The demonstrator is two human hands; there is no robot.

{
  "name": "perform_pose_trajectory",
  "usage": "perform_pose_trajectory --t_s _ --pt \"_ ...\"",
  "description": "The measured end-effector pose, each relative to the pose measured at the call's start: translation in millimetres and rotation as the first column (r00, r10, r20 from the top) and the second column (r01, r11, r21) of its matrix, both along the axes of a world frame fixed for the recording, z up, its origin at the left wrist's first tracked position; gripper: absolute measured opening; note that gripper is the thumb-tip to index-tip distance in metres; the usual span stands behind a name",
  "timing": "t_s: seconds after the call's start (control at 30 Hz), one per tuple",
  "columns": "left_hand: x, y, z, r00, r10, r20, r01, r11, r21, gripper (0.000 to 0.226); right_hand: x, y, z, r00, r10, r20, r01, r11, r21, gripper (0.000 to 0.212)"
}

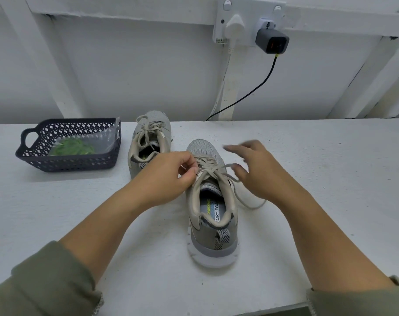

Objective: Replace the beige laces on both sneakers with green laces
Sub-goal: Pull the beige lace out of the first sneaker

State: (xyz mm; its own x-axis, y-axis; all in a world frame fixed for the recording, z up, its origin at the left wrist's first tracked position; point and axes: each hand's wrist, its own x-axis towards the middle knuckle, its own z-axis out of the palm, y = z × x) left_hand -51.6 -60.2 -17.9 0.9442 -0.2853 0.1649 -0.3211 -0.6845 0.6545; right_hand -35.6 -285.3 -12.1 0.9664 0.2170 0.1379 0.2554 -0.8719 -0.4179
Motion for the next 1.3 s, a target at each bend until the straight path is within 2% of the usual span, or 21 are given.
perform_pose_trajectory --t_s 0.07,0.13,0.2,0.23,0.3,0.33,0.37,0.43,0.47,0.53,0.6,0.7,0.83,0.9,0.97,1.0,1.07,1.17,1.23,1.3 --pt "0 -1 1 1.0 0.004 -0.001 -0.004 1.0 0.005 0.011 -3 10 9 0.971 0.219 0.093 -0.223 0.974 0.038 0.029" --pt "1 -1 1 1.0 0.006 -0.008 -0.005 1.0 0.015 0.01 0 15 8 0.95 0.276 0.145 -0.277 0.961 -0.012 0.018" --pt "0 -1 1 1.0 0.008 -0.011 -0.008 1.0 0.017 0.01 3 13 -1 0.981 0.142 0.134 -0.135 0.989 -0.063 0.016" --pt "0 -1 1 1.0 0.01 -0.014 -0.01 1.0 0.013 0.01 5 11 -5 0.996 0.004 0.093 0.006 0.994 -0.106 0.014" --pt "-1 -2 2 1.0 0.013 -0.02 -0.013 1.0 0.008 0.01 4 8 -9 0.966 -0.259 -0.006 0.25 0.939 -0.236 0.011" --pt "-1 -2 2 1.0 0.016 -0.02 -0.016 1.0 0.013 0.01 2 10 -7 0.96 -0.279 -0.026 0.262 0.927 -0.269 0.01" --pt "0 -3 2 1.0 0.02 -0.021 -0.02 1.0 0.016 0.011 0 13 -5 0.981 -0.195 -0.007 0.188 0.952 -0.241 0.017" --pt "0 -3 4 0.999 0.028 -0.04 -0.028 1.0 -0.001 0.011 -2 20 5 0.995 0.09 0.037 -0.086 0.991 -0.098 0.034" --pt "0 -3 4 0.998 0.033 -0.055 -0.034 0.999 -0.019 0.011 -3 23 11 0.978 0.202 0.057 -0.198 0.978 -0.067 0.032" --pt "0 -4 7 0.996 0.04 -0.08 -0.043 0.998 -0.047 0.012 0 23 15 0.958 0.279 0.073 -0.27 0.957 -0.108 0.022" --pt "-1 -6 8 0.995 0.04 -0.09 -0.045 0.998 -0.054 0.012 2 21 11 0.969 0.232 0.086 -0.22 0.967 -0.128 0.022" --pt "-1 -8 9 0.994 0.043 -0.097 -0.048 0.998 -0.052 0.012 3 22 2 0.995 0.072 0.073 -0.063 0.992 -0.112 0.024" --pt "0 -5 8 0.995 0.047 -0.087 -0.05 0.998 -0.028 0.014 10 4 -8 0.971 -0.235 -0.052 0.233 0.972 -0.04 0.021" --pt "0 -4 5 0.996 0.051 -0.072 -0.055 0.997 -0.062 0.015 7 -5 -8 0.949 -0.286 -0.133 0.27 0.955 -0.122 0.022" --pt "-1 -6 3 0.997 0.058 -0.049 -0.062 0.995 -0.079 0.012 2 -10 -4 0.954 -0.231 -0.189 0.196 0.963 -0.186 0.045" --pt "-2 -9 2 0.998 0.053 -0.033 -0.056 0.995 -0.088 0.01 -1 -10 1 0.967 -0.181 -0.177 0.154 0.976 -0.156 0.049" --pt "-2 -12 5 1.0 0.015 0.021 -0.013 0.997 -0.075 0.006 -5 -6 13 0.991 -0.071 -0.114 0.069 0.997 -0.025 0.035" --pt "0 -14 8 0.992 -0.062 0.113 0.06 0.998 0.023 0.011 -13 3 24 0.988 0.052 -0.144 -0.029 0.987 0.16 0.016" --pt "2 -15 6 0.986 -0.044 0.16 0.037 0.998 0.051 0.008 -19 6 23 0.985 0.117 -0.124 -0.09 0.975 0.205 0.011" --pt "3 -17 -3 0.984 0.019 0.178 -0.022 1.0 0.012 0.01 -24 8 22 0.981 0.172 -0.086 -0.15 0.965 0.217 0.01"
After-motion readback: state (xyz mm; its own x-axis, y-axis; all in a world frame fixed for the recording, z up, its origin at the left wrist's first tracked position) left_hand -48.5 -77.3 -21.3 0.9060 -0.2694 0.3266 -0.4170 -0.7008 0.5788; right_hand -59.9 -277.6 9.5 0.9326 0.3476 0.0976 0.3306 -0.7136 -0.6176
